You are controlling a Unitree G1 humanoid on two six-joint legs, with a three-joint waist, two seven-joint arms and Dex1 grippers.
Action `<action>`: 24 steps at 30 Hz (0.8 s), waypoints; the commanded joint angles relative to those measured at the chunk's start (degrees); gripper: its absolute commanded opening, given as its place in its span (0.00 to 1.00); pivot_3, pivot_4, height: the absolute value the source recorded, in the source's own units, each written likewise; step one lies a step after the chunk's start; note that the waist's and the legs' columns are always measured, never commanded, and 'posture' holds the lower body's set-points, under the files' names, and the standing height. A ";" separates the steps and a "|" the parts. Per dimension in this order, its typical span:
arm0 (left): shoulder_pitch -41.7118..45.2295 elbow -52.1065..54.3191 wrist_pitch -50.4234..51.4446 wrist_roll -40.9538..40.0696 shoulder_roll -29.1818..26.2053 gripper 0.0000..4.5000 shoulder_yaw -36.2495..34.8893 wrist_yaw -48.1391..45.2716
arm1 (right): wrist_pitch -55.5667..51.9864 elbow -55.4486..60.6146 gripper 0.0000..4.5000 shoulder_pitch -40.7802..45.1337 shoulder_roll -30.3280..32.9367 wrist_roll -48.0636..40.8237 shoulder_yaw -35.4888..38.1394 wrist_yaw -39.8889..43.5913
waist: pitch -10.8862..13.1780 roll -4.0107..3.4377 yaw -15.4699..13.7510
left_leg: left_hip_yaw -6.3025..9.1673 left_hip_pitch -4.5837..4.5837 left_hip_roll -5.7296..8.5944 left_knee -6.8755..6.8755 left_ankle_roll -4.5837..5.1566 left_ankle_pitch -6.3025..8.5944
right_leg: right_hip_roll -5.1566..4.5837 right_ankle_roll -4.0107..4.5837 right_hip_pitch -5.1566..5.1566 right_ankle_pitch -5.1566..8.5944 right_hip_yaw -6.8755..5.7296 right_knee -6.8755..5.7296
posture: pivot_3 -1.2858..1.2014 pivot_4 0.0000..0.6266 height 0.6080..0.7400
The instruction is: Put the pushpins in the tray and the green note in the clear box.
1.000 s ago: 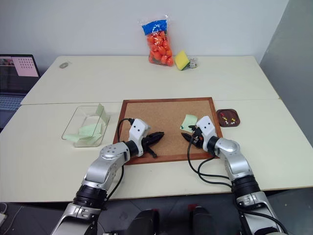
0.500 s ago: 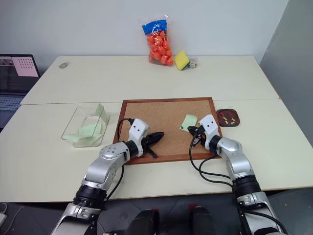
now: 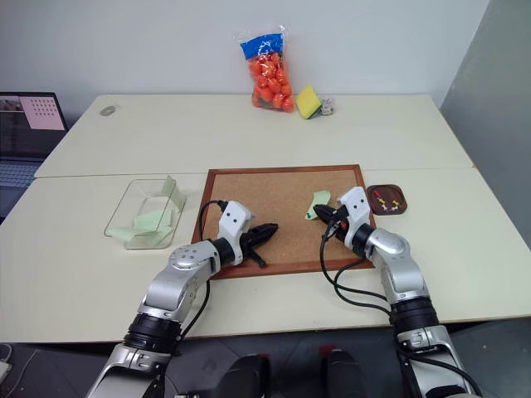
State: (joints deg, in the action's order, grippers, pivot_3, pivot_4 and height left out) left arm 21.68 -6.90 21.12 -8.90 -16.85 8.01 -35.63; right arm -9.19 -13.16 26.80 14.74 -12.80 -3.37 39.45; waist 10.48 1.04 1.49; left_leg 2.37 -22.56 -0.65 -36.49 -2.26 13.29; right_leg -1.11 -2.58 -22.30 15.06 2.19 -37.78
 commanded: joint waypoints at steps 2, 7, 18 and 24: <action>-1.56 -1.88 2.37 0.86 0.13 0.00 1.56 -0.14 | 0.80 2.69 0.01 0.80 0.50 -1.07 1.14 0.42 | 0.00 0.00 0.00 | 0.00 0.00 0.00 0.00 0.00 0.00 | 0.00 0.00 0.00 0.00 0.00 0.00 | 0.52 0.24 1.00; -1.57 -1.86 2.36 0.90 0.09 0.00 1.58 -0.20 | 1.14 2.65 0.01 0.72 0.93 -0.73 1.70 -0.48 | 0.00 0.00 0.00 | 0.00 0.00 0.00 0.00 0.00 0.00 | 0.00 0.00 0.00 0.00 0.00 0.00 | 0.52 0.24 1.00; -1.66 -1.85 2.29 0.97 0.07 0.00 1.83 -0.39 | 3.13 -13.44 0.01 9.51 3.51 5.70 13.01 -25.90 | 0.00 0.00 -0.04 | -0.04 -0.01 0.04 0.04 0.00 0.00 | -0.03 0.08 -0.02 -0.05 0.04 0.00 | 0.52 0.24 1.00; -1.09 -2.22 2.29 0.96 -0.04 0.00 1.83 -0.64 | 3.13 -19.31 0.01 13.17 4.70 6.16 14.54 -29.12 | 0.00 0.00 0.02 | -0.11 0.05 0.03 0.11 0.01 0.00 | -0.01 0.06 -0.01 -0.03 0.10 0.01 | 0.52 0.24 1.00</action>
State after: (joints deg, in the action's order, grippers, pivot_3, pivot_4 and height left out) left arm 21.53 -6.55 21.19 -8.90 -17.00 8.10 -35.84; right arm -7.26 -31.98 37.69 18.93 -6.82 10.00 11.90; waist 10.48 1.04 1.51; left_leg 2.25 -22.51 -0.61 -36.38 -2.25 13.28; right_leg -1.13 -2.53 -22.31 15.04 2.30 -37.77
